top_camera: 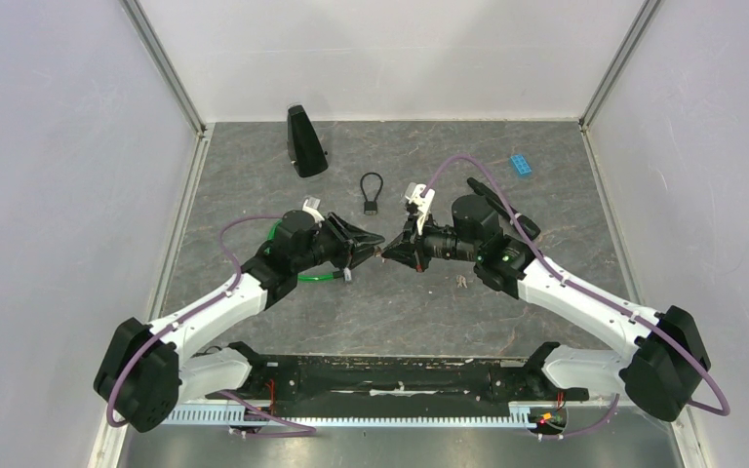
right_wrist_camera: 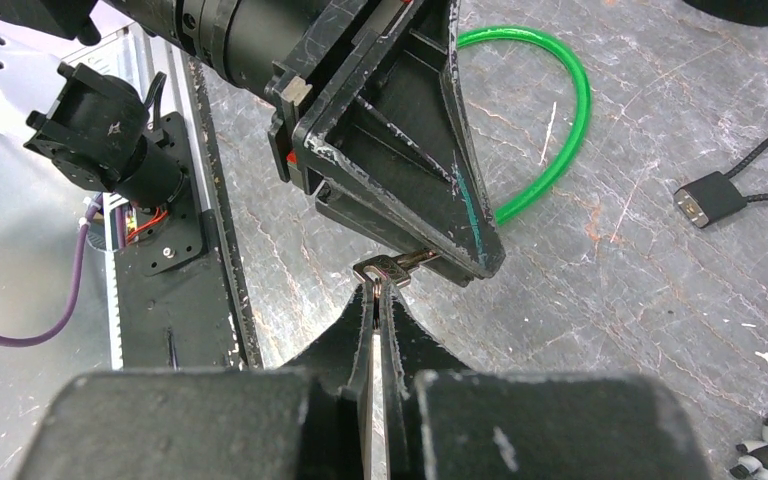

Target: Unlock with the key

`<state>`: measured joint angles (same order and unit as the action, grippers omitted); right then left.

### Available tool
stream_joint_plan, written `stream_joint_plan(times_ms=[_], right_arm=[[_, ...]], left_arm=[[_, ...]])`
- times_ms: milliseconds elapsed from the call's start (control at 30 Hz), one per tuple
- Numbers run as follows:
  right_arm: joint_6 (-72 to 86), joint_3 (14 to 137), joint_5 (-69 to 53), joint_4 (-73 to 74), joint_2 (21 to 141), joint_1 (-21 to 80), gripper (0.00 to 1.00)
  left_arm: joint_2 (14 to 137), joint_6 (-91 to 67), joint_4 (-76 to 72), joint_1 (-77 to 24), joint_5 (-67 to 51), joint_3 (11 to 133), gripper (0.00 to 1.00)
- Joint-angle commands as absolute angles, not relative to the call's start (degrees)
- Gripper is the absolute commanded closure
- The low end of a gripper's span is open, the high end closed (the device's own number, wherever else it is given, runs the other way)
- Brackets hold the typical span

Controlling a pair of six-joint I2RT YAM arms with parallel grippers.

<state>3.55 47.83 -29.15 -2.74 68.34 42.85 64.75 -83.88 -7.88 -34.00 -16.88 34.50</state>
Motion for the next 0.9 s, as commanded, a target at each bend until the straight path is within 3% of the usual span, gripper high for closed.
stream_joint_plan(times_ms=[0, 300, 400, 667, 767, 867], right_arm=[[4.01, 47.20, -30.06, -5.43, 68.21, 43.25, 1.00], [3.72, 46.37, -29.86, -4.65, 67.79, 43.33, 1.00], [4.13, 46.06, -29.40, -4.41, 67.63, 43.33, 0.97], [8.24, 44.71, -27.63, -6.38, 66.10, 43.33, 0.44], [12.63, 42.92, -27.46, -11.08, 64.35, 43.33, 0.32], [19.52, 40.06, -27.48, -18.99, 63.08, 43.33, 0.25]], left_arm=[[64.52, -86.11, -10.52, -34.38, -17.50, 35.28, 0.65], [62.58, -83.82, -9.87, -34.37, -15.24, 34.80, 0.97], [61.22, -81.93, -9.68, -34.40, -13.74, 34.67, 0.98], [53.07, -66.08, -10.24, -34.45, -5.26, 33.87, 0.98], [48.66, -61.15, -13.76, -34.46, -2.63, 31.73, 0.98], [44.96, -57.53, -17.34, -34.45, -1.70, 29.90, 0.98]])
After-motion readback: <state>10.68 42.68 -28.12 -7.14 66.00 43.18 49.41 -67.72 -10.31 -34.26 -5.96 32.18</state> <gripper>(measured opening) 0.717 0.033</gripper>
